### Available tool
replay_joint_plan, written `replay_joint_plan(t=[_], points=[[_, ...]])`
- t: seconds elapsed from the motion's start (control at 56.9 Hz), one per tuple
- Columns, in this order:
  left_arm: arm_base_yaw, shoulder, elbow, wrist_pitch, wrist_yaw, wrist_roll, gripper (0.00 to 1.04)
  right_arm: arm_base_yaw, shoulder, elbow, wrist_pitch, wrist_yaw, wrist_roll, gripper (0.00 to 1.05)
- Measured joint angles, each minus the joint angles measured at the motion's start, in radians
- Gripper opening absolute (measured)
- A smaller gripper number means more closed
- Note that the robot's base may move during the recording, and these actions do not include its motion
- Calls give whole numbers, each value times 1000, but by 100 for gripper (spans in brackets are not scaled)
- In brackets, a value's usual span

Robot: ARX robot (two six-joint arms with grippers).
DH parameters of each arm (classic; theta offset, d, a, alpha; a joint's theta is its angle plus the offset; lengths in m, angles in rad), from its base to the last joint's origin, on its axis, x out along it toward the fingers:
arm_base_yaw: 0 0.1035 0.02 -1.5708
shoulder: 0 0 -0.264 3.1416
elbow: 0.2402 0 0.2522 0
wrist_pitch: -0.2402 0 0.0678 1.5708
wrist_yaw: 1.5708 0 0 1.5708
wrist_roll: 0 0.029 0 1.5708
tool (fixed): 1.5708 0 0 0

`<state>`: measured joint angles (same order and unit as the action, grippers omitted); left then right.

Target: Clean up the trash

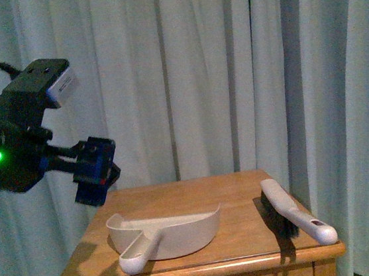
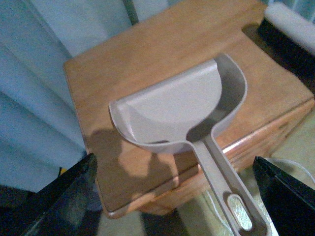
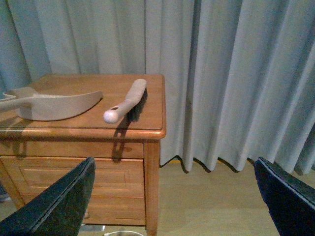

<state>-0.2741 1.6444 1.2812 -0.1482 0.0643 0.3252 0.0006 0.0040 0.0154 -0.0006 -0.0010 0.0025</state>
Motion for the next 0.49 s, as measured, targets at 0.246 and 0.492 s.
replay_joint_plan(t=[0.246,0.492], points=[[-46,83,53,-185,-91,105,97,0,0,0,0,0,0,97],[-107,150,140,-233,-150,76,97,0,0,0,0,0,0,97]])
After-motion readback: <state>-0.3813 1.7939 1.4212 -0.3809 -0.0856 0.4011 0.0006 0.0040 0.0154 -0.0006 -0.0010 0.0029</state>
